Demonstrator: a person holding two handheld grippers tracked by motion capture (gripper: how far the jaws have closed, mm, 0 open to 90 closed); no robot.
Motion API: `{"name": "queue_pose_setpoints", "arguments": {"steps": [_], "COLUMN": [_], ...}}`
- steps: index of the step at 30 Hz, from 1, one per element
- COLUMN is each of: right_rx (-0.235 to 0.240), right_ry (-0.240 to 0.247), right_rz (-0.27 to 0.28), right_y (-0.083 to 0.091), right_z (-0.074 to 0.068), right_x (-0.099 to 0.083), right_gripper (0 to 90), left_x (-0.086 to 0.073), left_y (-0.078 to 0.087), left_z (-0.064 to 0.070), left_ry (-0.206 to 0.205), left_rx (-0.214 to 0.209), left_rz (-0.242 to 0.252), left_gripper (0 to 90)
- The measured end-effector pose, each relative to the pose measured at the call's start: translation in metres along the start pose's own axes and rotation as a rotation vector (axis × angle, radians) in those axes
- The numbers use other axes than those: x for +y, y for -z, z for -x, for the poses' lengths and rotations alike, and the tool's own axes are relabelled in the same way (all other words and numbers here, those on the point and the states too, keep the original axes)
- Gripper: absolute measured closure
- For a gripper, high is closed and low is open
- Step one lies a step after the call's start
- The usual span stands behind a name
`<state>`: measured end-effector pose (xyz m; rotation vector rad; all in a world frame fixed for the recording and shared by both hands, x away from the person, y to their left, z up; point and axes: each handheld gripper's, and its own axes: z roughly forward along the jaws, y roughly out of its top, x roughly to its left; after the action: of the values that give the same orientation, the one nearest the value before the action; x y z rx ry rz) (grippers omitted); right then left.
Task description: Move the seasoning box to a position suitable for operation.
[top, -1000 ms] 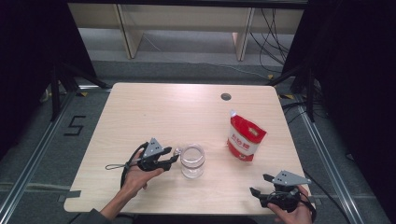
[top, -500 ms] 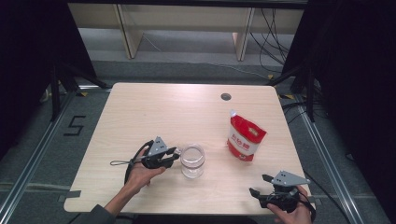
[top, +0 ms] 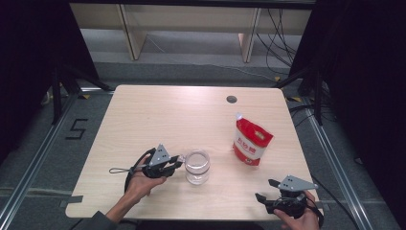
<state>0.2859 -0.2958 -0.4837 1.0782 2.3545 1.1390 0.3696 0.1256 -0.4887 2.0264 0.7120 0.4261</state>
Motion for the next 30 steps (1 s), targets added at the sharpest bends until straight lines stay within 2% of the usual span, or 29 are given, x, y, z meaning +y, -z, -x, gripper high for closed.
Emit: {"name": "queue_pose_setpoints", "arguments": {"steps": [1, 3, 4, 5, 7, 10, 11, 12, 13, 19, 21, 22, 23, 24, 29, 30], "right_rx": [-0.018, -0.02, -0.018, -0.012, 0.006, -0.002, -0.003, -0.003, 0.02, 0.0, 0.022, 0.002, 0.002, 0.01, 0.003, 0.009], "right_ry": [0.014, 0.016, 0.011, 0.003, -0.005, -0.015, -0.004, 0.018, 0.017, 0.019, 0.016, 0.017, 0.017, 0.018, 0.023, 0.014], "right_rz": [0.008, 0.009, 0.009, 0.009, 0.002, 0.004, 0.007, 0.013, 0.011, 0.016, 0.015, 0.014, 0.014, 0.013, 0.02, 0.013], "right_y": [0.0, 0.0, 0.0, 0.0, 0.0, 0.001, 0.001, 0.001, 0.0, 0.0, -0.001, 0.0, 0.0, 0.0, 0.0, 0.0], "right_z": [0.001, 0.001, 0.001, 0.0, 0.0, -0.002, -0.002, 0.0, 0.0, -0.002, -0.001, -0.002, -0.002, -0.002, -0.002, -0.003], "right_x": [0.0, 0.0, 0.0, 0.0, 0.0, 0.0, 0.001, 0.001, 0.001, 0.002, 0.002, 0.002, 0.002, 0.002, 0.002, 0.002], "right_gripper": [27.4, 27.4, 27.5, 27.6, 27.8, 27.9, 28.0, 28.4, 28.6, 28.6, 28.6, 28.6, 28.6, 28.6, 28.6, 28.5], "left_x": [-0.001, -0.002, -0.002, -0.003, -0.004, -0.004, -0.005, -0.005, -0.005, -0.004, -0.004, -0.004, -0.004, -0.004, -0.004, -0.004], "left_y": [0.002, 0.003, 0.006, 0.006, 0.009, 0.01, 0.009, 0.01, 0.01, 0.009, 0.009, 0.008, 0.008, 0.009, 0.009, 0.008], "left_z": [0.001, 0.005, 0.006, 0.008, 0.012, 0.016, 0.017, 0.018, 0.019, 0.025, 0.029, 0.029, 0.029, 0.032, 0.033, 0.036], "left_ry": [-0.001, 0.01, -0.002, 0.011, 0.009, 0.019, 0.027, 0.013, 0.015, 0.0, 0.012, -0.006, -0.008, 0.022, -0.011, 0.024], "left_rx": [-0.007, -0.013, -0.006, -0.014, -0.012, -0.017, -0.027, -0.023, -0.025, -0.053, -0.057, -0.057, -0.062, -0.065, -0.059, -0.072], "left_rz": [-0.005, 0.009, -0.007, 0.003, -0.015, -0.007, 0.004, -0.007, -0.006, -0.002, -0.001, 0.006, 0.008, 0.005, -0.013, 0.009], "left_gripper": [75.5, 75.4, 75.2, 74.9, 74.7, 74.6, 74.5, 74.5, 74.4, 74.4, 74.3, 74.1, 74.1, 74.0, 74.0, 73.9]}}
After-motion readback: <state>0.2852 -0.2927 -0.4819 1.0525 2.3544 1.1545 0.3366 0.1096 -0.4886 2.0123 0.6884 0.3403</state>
